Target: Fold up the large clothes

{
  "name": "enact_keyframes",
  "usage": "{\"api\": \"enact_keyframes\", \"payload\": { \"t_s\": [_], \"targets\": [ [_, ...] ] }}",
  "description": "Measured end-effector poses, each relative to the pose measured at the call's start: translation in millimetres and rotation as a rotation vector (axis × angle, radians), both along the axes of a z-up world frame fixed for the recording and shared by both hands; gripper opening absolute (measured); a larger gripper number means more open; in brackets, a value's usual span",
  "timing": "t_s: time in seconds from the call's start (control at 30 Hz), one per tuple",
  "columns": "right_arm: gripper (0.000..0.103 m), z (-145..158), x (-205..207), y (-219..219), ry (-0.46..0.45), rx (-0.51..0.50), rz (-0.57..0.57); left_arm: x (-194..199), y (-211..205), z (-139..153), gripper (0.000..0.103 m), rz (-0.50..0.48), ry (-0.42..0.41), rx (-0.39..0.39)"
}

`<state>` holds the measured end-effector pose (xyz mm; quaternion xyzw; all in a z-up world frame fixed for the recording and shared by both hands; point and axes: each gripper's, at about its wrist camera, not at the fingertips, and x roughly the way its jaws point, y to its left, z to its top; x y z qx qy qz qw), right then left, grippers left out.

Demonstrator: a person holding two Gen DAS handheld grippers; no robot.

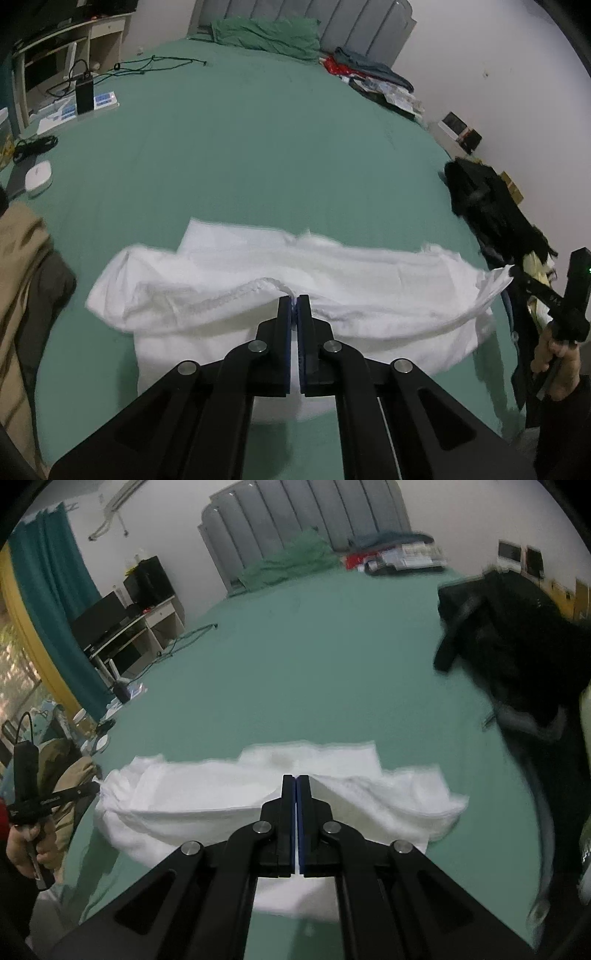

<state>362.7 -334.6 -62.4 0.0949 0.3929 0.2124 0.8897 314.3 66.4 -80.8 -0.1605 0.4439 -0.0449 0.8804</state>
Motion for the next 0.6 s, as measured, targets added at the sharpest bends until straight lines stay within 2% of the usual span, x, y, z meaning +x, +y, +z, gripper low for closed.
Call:
{"api": "enact_keyframes", "payload": {
  "t_s": [0.13,0.27,0.37,0.47,0.5,0.57,0.6],
  "targets": [
    [0.001,16,35,6,-0.056,-0.033,0.002,33,0,15,0.003,0.004,-0.055,0.029],
    [0.001,19,73,11,-0.072,-0.055,0.001,70,-2,28,0.003,0.006,-0.102,0.061],
    [0.001,10,99,15,-0.058,-0.066,-0.01,102,0,27,0.003,0.012,-0.096,0.088],
    [0.002,-5,119,19,-0.035,-0.086,-0.014,135,2,16,0.003,0.03,-0.054,0.121],
    [0.002,-12,126,20,-0.026,-0.095,-0.013,144,4,10,0.009,0.034,-0.031,0.131],
    [0.003,-27,137,22,0.012,-0.141,-0.029,158,8,1,0.03,0.055,0.013,0.141],
    [0.005,-32,140,21,0.027,-0.162,-0.042,160,12,-3,0.048,0.067,0.027,0.143]
  ]
}}
